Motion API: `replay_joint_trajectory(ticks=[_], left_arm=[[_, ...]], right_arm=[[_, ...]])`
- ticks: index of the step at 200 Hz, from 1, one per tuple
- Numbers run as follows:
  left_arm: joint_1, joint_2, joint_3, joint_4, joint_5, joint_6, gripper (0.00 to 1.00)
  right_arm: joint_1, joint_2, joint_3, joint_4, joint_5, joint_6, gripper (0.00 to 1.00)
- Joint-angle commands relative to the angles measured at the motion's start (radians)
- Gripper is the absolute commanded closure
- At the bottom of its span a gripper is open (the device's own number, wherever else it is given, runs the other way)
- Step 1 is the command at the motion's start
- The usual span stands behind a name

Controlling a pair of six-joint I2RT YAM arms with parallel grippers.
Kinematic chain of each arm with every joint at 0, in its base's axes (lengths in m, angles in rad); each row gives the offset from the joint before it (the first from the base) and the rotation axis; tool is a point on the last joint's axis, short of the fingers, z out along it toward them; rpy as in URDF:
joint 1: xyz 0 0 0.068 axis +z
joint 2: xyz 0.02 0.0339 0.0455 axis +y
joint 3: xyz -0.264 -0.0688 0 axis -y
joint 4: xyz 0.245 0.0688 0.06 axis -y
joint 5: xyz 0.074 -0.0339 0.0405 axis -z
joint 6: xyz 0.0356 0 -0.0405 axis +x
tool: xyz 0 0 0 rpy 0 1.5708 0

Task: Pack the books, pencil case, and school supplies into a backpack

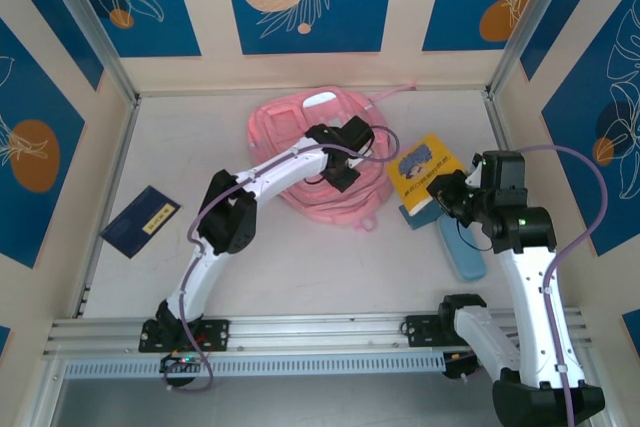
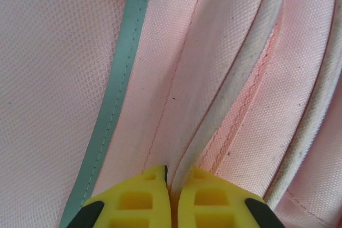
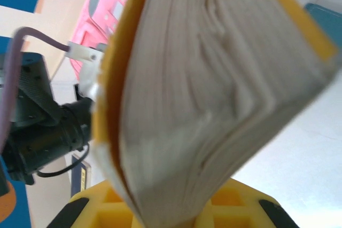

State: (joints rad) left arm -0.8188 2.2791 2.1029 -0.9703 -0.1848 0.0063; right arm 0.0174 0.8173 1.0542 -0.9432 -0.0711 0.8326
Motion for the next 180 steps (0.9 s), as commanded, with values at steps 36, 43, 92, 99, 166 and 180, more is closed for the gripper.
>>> replay_joint_trajectory(ticks=[36, 43, 92, 99, 166, 180], left_arm=[[0.032, -0.241, 0.028, 0.060, 0.064, -0.154, 1.00], [0.036, -0.261, 0.029, 0.073, 0.060, -0.173, 1.00], [0.075, -0.360, 0.030, 0.131, 0.077, -0.291, 1.00], [0.079, -0.368, 0.032, 0.138, 0.103, -0.300, 1.00], [0.098, -0.397, 0.047, 0.171, 0.187, -0.336, 1.00], [0.107, -0.397, 0.053, 0.173, 0.198, -0.337, 1.00]], right_arm=[[-0.006, -0.004, 0.149, -0.149, 0.006, -0.153, 0.93], [-0.007, -0.008, 0.154, -0.156, -0.002, -0.154, 0.93], [-0.007, -0.043, 0.119, -0.068, -0.226, -0.102, 0.93], [-0.007, -0.047, 0.099, -0.031, -0.267, -0.078, 0.93], [0.075, -0.013, -0.170, 0.462, -0.350, 0.228, 0.93], [0.116, 0.012, -0.207, 0.529, -0.300, 0.257, 0.93]])
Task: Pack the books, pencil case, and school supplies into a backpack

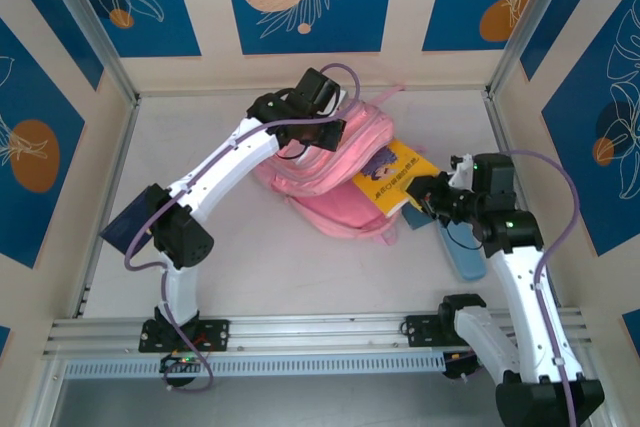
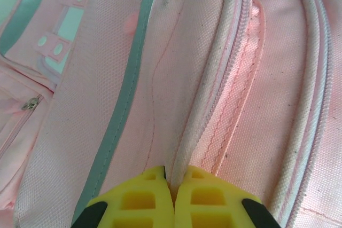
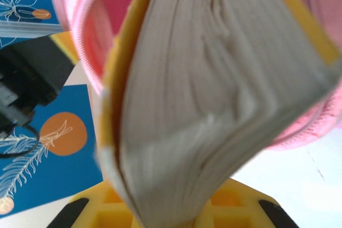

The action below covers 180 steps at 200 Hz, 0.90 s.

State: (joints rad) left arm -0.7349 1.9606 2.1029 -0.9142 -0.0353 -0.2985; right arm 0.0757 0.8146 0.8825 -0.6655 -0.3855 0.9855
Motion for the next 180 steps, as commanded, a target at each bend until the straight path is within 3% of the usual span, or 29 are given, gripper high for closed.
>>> replay_joint_trajectory(ticks=[1, 33, 88, 123, 180], left_arm=[[0.024, -0.078, 0.054, 0.117, 0.050, -0.033, 1.00], [0.043, -0.084, 0.053, 0.118, 0.072, -0.019, 1.00], [0.065, -0.086, 0.025, 0.124, 0.116, -0.025, 1.00], [0.067, -0.107, -0.029, 0.136, 0.121, -0.035, 1.00], [0.082, -0.124, -0.074, 0.162, 0.093, -0.067, 1.00]], right_arm=[[0.061, 0.017, -0.038, 0.254, 0.017, 0.106, 0.93], [0.135, 0.095, -0.111, 0.462, 0.109, 0.176, 0.93], [0.200, 0.359, -0.146, 0.769, 0.157, 0.216, 0.90], [0.216, 0.549, -0.133, 0.860, 0.193, 0.280, 0.89], [0.325, 0.838, -0.021, 0.941, 0.290, 0.435, 0.86]])
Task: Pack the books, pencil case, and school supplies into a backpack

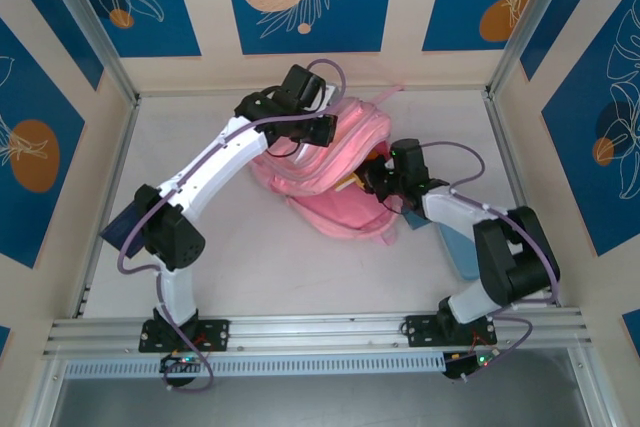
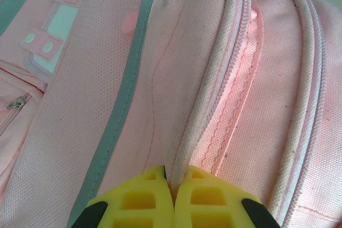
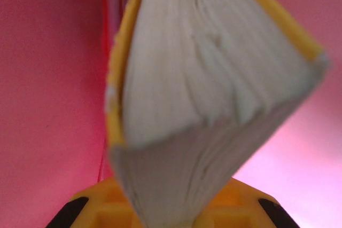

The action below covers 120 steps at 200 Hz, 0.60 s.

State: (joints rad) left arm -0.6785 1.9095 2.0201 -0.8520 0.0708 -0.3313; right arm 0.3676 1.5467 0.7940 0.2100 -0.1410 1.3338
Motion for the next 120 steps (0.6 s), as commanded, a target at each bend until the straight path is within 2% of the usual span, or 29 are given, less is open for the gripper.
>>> replay_joint_trajectory(ticks=[1, 24, 47, 65, 80, 88, 108, 120], left_arm=[[0.027, -0.073, 0.009, 0.099, -0.014, -0.035, 1.00], [0.038, -0.076, 0.006, 0.099, -0.020, -0.040, 1.00], [0.047, -0.076, -0.002, 0.088, -0.021, -0.044, 1.00], [0.053, -0.076, -0.015, 0.088, -0.029, -0.048, 1.00], [0.060, -0.070, -0.017, 0.087, -0.032, -0.054, 1.00], [0.063, -0.066, -0.017, 0.087, -0.035, -0.054, 1.00], [0.070, -0.057, -0.019, 0.090, -0.039, -0.057, 1.00], [0.073, -0.053, -0.024, 0.094, -0.042, -0.056, 1.00]], right_arm=[[0.033, 0.113, 0.071, 0.067, 0.045, 0.091, 0.86], [0.036, 0.217, 0.135, 0.098, 0.052, 0.119, 0.83], [0.041, 0.291, 0.218, 0.112, 0.037, 0.109, 0.75], [0.045, 0.322, 0.260, 0.112, -0.004, 0.081, 0.61], [0.059, 0.276, 0.230, 0.079, 0.030, 0.054, 0.48], [0.062, 0.240, 0.197, 0.067, 0.052, 0.036, 0.44], [0.061, 0.126, 0.109, 0.011, 0.076, 0.016, 0.43], [0.054, 0.053, 0.058, -0.030, 0.081, 0.008, 0.47]])
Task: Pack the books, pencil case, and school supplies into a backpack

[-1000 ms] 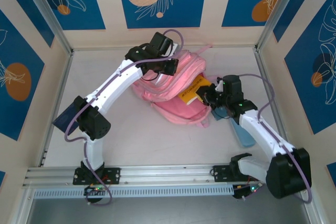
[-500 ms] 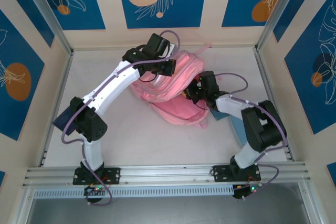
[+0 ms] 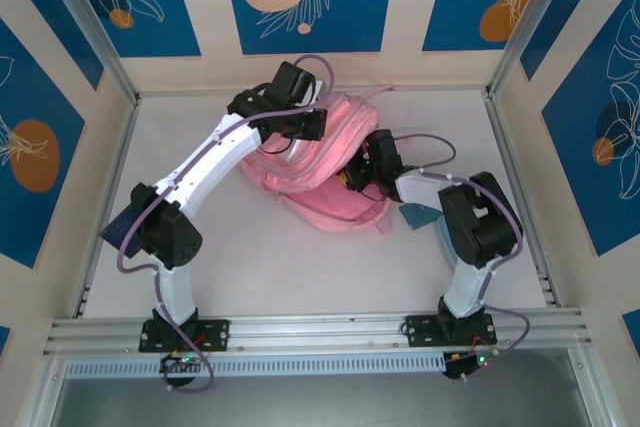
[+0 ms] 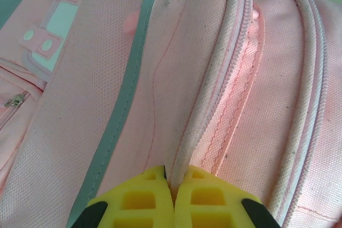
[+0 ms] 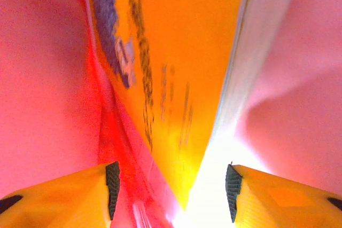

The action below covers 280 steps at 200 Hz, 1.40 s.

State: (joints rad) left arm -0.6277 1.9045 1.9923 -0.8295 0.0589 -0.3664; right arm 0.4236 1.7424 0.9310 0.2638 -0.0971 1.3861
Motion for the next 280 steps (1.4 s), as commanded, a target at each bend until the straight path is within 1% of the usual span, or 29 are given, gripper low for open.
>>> replay_joint_trajectory(ticks=[1, 17, 28, 51, 58, 64, 79, 92, 100, 116, 132, 143, 149, 172, 198, 207, 234, 254, 266, 280], left_arm=[[0.023, -0.048, 0.004, 0.072, -0.031, -0.021, 1.00], [0.023, -0.044, -0.008, 0.072, -0.045, -0.014, 1.00], [0.025, -0.046, -0.028, 0.075, -0.049, -0.012, 1.00], [0.028, -0.060, -0.103, 0.094, -0.043, -0.023, 1.00], [0.028, -0.067, -0.133, 0.102, -0.038, -0.032, 0.91], [0.031, -0.075, -0.156, 0.107, -0.032, -0.045, 0.78], [0.033, -0.101, -0.223, 0.125, -0.013, -0.081, 0.53], [0.042, -0.132, -0.284, 0.148, 0.001, -0.115, 0.36], [0.052, -0.153, -0.320, 0.156, 0.005, -0.131, 0.29], [0.078, -0.206, -0.401, 0.159, -0.016, -0.156, 0.19], [0.123, -0.275, -0.511, 0.163, -0.064, -0.188, 0.08], [0.169, -0.330, -0.604, 0.171, -0.087, -0.214, 0.02], [0.200, -0.360, -0.652, 0.175, -0.093, -0.226, 0.00], [0.328, -0.478, -0.830, 0.169, -0.116, -0.247, 0.00], [0.510, -0.595, -0.984, 0.139, -0.052, -0.257, 0.00], [0.566, -0.637, -1.030, 0.132, -0.048, -0.254, 0.00], [0.732, -0.710, -1.110, 0.100, -0.052, -0.230, 0.00], [0.852, -0.717, -1.146, 0.118, -0.006, -0.215, 0.00], [0.898, -0.716, -1.166, 0.133, -0.019, -0.233, 0.00], [0.945, -0.713, -1.183, 0.168, 0.009, -0.244, 0.00]], right_arm=[[-0.003, -0.149, -0.082, -0.088, 0.037, -0.046, 0.47], [-0.015, -0.243, -0.134, -0.174, 0.042, -0.070, 0.54], [-0.020, -0.311, -0.163, -0.245, 0.062, -0.091, 0.57], [-0.020, -0.474, -0.190, -0.472, 0.177, -0.144, 0.58], [-0.020, -0.521, -0.189, -0.549, 0.230, -0.162, 0.58], [-0.023, -0.558, -0.187, -0.613, 0.272, -0.179, 0.57], [-0.032, -0.643, -0.173, -0.752, 0.367, -0.223, 0.51], [-0.038, -0.705, -0.157, -0.825, 0.416, -0.273, 0.46], [-0.040, -0.730, -0.144, -0.852, 0.429, -0.310, 0.42], [-0.042, -0.751, -0.102, -0.879, 0.416, -0.398, 0.34], [-0.038, -0.733, -0.051, -0.888, 0.370, -0.472, 0.27], [-0.034, -0.710, -0.022, -0.886, 0.335, -0.508, 0.21], [-0.032, -0.695, -0.010, -0.879, 0.315, -0.522, 0.19], [-0.017, -0.638, 0.022, -0.853, 0.253, -0.543, 0.11], [0.012, -0.590, 0.041, -0.820, 0.211, -0.544, 0.06], [0.022, -0.577, 0.046, -0.810, 0.202, -0.544, 0.06], [0.044, -0.556, 0.048, -0.794, 0.191, -0.527, 0.05], [0.046, -0.543, 0.046, -0.787, 0.176, -0.518, 0.05], [0.048, -0.540, 0.046, -0.789, 0.172, -0.514, 0.05], [0.051, -0.544, 0.044, -0.792, 0.170, -0.508, 0.06]])
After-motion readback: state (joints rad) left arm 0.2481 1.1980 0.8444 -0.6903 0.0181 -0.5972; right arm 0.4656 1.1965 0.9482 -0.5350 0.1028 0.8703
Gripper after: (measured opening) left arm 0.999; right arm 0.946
